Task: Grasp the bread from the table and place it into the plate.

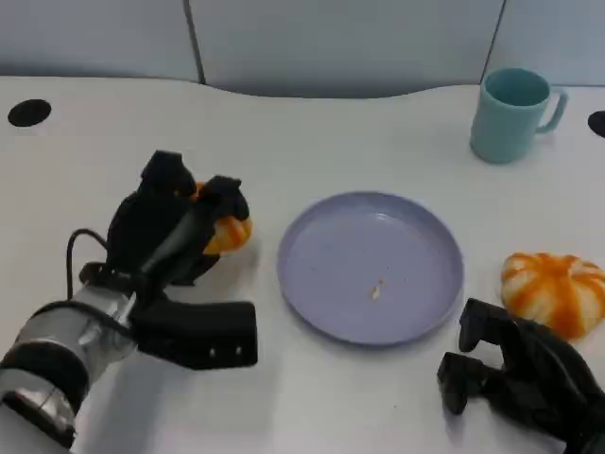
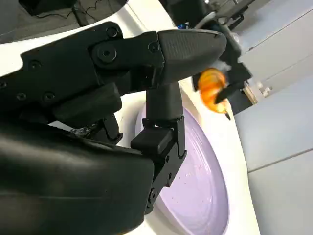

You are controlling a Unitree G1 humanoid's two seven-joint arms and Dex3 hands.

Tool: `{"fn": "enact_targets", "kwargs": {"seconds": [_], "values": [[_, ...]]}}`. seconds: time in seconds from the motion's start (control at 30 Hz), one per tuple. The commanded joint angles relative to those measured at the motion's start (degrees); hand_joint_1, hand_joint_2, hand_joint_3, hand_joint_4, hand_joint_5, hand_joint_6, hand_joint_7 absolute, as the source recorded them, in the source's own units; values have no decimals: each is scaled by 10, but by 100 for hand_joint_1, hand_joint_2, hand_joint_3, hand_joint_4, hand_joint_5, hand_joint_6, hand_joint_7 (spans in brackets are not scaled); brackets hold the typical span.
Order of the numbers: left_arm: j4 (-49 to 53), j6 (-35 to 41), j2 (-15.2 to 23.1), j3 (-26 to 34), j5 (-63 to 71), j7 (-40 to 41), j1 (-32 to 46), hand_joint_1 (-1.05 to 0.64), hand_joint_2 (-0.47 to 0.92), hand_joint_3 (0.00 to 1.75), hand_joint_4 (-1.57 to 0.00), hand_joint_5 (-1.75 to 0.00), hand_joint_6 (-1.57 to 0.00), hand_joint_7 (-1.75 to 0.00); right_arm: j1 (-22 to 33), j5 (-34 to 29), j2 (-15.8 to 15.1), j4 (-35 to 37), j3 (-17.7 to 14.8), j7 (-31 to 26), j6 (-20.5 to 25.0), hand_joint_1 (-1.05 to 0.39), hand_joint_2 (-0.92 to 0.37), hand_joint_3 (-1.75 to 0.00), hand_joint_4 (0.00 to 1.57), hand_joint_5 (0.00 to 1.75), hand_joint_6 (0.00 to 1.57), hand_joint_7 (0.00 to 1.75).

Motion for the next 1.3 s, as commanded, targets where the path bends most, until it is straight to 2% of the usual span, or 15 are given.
{"fn": "enact_targets", "kwargs": {"seconds": [0.03, 0.13, 0.37, 0.5, 0.57, 0.73, 0.9, 1.0, 1.07, 1.1, 1.13, 1.17, 1.2, 1.23, 1.3], "values": [[-31, -37, -6, 23, -25, -3, -27, -19, 52, 122, -89, -175, -69, -175, 3, -5, -9, 22, -4, -1, 5, -53, -92, -32, 74, 175, 65, 159], [-53, -52, -23, 30, -32, -2, -29, -17, 46, 128, -93, -175, -71, -175, -2, -6, -10, 33, -4, 3, 0, -53, -92, -32, 75, 175, 65, 159], [-75, -119, -63, 27, -38, -30, -41, -19, 44, 135, -94, -175, -70, -175, 0, -15, -7, 32, -1, -4, -15, -53, -92, -33, 75, 174, 67, 157], [-65, -156, -84, 28, -67, -138, -55, -27, 45, 138, -98, -175, -76, -175, 6, -17, -5, 17, 3, -13, -3, -53, -92, -33, 75, 175, 66, 157], [-60, -170, -91, 26, -71, -158, -57, -31, 46, 138, -100, -175, -80, -175, 9, -18, -4, 9, 5, -17, 2, -52, -92, -34, 74, 175, 65, 158], [-41, -172, -110, 28, -76, -191, -59, -33, 48, 140, -108, -175, -87, -175, 13, -13, -1, 4, 5, -16, 6, -51, -92, -35, 74, 175, 63, 160], [-20, -147, -122, 18, -62, -213, -73, -40, 57, 136, -109, -175, -86, -175, 17, -13, 1, -5, 5, -18, 7, -51, -92, -35, 74, 175, 62, 163], [-14, -129, -126, 7, -50, -212, -80, -39, 55, 135, -109, -175, -86, -175, 18, -12, 2, -8, 6, -19, 10, -51, -92, -36, 74, 175, 61, 164], [-6, -112, -128, 6, -56, -252, -89, -39, 55, 136, -106, -175, -83, -175, 19, -14, 3, -10, 8, -21, 10, -51, -92, -36, 74, 175, 61, 164], [-4, -104, -130, 9, -64, -281, -93, -40, 51, 135, -91, -166, -76, -155, 20, -15, 4, -11, 8, -21, 6, -51, -92, -36, 74, 175, 61, 164], [-3, -98, -130, 11, -70, -301, -94, -40, 50, 132, -84, -156, -75, -137, 20, -16, 4, -12, 9, -21, 4, -51, -92, -36, 75, 175, 61, 164], [-4, -95, -130, 13, -74, -313, -95, -41, 49, 131, -81, -150, -75, -125, 21, -16, 4, -13, 9, -20, 3, -51, -92, -36, 75, 175, 60, 164], [-6, -81, -130, 14, -80, -349, -97, -41, 49, 130, -80, -148, -75, -122, 21, -14, 4, -13, 9, -21, 7, -51, -92, -36, 75, 175, 60, 164], [-8, -71, -129, 14, -84, -376, -98, -49, 61, 86, -50, -111, -53, -80, 21, -13, 4, -14, 9, -22, 12, -51, -92, -36, 74, 175, 61, 164], [-15, -48, -126, 10, -85, -424, -102, -59, 82, 38, -31, -79, -44, -34, 21, -10, 5, -16, 8, -22, 19, -50, -92, -36, 74, 175, 61, 164]]}}
